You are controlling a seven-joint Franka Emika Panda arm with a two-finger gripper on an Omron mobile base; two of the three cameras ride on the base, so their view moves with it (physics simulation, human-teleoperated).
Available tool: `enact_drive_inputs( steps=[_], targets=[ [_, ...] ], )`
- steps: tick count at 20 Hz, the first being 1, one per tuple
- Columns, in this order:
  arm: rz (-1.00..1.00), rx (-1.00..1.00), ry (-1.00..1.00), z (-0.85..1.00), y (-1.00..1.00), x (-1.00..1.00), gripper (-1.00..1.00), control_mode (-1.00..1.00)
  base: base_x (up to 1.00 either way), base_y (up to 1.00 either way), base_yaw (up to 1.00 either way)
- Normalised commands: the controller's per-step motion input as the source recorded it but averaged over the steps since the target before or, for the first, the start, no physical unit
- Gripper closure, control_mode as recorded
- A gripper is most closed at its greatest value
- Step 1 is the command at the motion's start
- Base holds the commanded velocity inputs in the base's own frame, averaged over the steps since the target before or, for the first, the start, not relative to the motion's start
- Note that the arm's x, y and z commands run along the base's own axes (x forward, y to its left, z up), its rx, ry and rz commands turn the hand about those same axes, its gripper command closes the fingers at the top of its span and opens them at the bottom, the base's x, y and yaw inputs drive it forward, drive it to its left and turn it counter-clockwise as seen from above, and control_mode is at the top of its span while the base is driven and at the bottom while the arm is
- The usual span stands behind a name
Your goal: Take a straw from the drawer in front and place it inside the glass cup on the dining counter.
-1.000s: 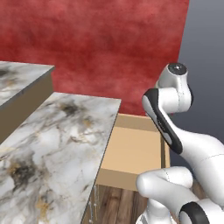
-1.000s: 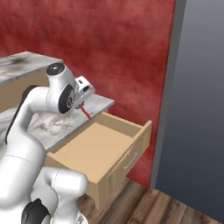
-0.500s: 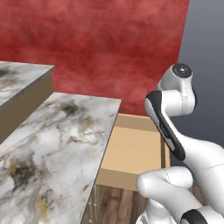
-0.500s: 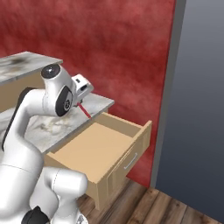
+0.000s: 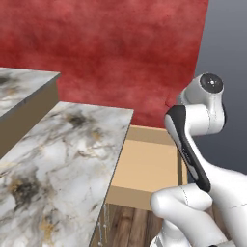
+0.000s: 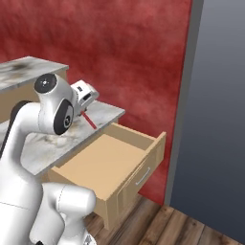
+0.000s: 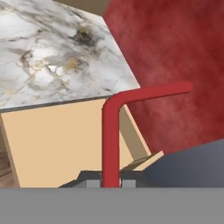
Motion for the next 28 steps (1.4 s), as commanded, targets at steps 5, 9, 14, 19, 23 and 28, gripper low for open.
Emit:
enact_drive_inputs(
  steps=[5,9,14,19,23,28],
  targets=[
    [0.0,0.0,-0.01,0.26,0.0,-0.36,1.0,-1.0,0.0,0.0,0.0],
    [0.0,0.0,-0.01,0.27,0.0,-0.32,1.0,-1.0,0.0,0.0,0.0],
    [0.0,0.0,-0.01,0.17,0.0,-0.22,1.0,-1.0,0.0,0.0,0.0],
    [0.0,0.0,-0.04,0.04,0.01,-0.16,1.0,-1.0,0.0,0.0,0.0],
    [0.0,0.0,0.0,0.0,0.01,-0.05,1.0,-1.0,0.0,0.0,0.0],
    [0.0,0.0,0.01,0.0,0.0,0.0,1.0,-1.0,0.0,0.0,0.0]
  ],
)
